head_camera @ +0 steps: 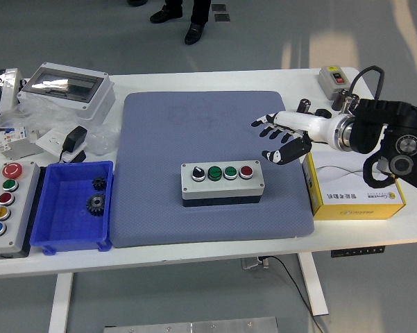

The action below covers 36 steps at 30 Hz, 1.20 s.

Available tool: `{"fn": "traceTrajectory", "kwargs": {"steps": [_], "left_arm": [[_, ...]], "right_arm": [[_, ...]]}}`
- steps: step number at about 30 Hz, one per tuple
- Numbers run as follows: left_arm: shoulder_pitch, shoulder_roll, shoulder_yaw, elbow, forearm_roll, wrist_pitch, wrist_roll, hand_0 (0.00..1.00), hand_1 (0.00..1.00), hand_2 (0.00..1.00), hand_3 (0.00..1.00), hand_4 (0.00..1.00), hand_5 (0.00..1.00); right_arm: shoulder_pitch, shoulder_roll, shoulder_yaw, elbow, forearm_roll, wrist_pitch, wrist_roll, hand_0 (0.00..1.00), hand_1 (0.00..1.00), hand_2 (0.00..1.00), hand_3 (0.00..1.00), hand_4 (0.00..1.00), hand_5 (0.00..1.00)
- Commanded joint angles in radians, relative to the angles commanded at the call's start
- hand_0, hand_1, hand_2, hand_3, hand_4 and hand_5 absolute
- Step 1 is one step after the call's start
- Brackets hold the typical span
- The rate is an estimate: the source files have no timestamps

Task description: Pick up the button,place it on the desk,press the button,press the button

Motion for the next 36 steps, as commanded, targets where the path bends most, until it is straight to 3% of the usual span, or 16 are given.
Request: {"fn": "traceTrajectory", "kwargs": {"steps": [5, 6, 9, 20, 36], "left_arm": [[0.001, 0.001, -0.002, 0.000, 0.003, -0.001, 0.002, 0.619, 0.547, 0.488, 0.580, 0.485, 0.180], [0.000, 0.001, -0.002, 0.000, 0.003, -0.001, 0.002, 0.618, 0.548, 0.488, 0.580, 0.486, 0.182], [0.000, 0.001, -0.002, 0.000, 0.002, -0.001, 0.003, 0.618, 0.548, 0.488, 0.580, 0.486, 0.182], [0.001, 0.000, -0.004, 0.000, 0.008, -0.001, 0.005, 0.617, 0.547, 0.486, 0.579, 0.488, 0.186], [-0.004, 0.002, 0.002, 0.000, 0.000, 0.000, 0.000, 0.618, 0.547, 0.481, 0.579, 0.490, 0.194]], "right_arm": [[0.027, 0.026, -0.029, -0.005, -0.008, -0.001, -0.011, 0.046, 0.200, 0.305, 0.787, 0.269, 0.101], [0.031, 0.032, -0.035, -0.008, -0.010, -0.003, -0.013, 0.002, 0.134, 0.252, 0.786, 0.286, 0.042], [0.040, 0.055, -0.063, -0.027, -0.013, -0.009, -0.018, 0.002, 0.134, 0.252, 0.786, 0.286, 0.042], [0.027, 0.106, -0.135, -0.053, -0.012, -0.035, -0.012, 0.002, 0.088, 0.211, 0.760, 0.296, 0.028], [0.020, 0.131, -0.197, -0.104, -0.039, -0.078, -0.011, 0.002, 0.079, 0.199, 0.748, 0.291, 0.021]]}}
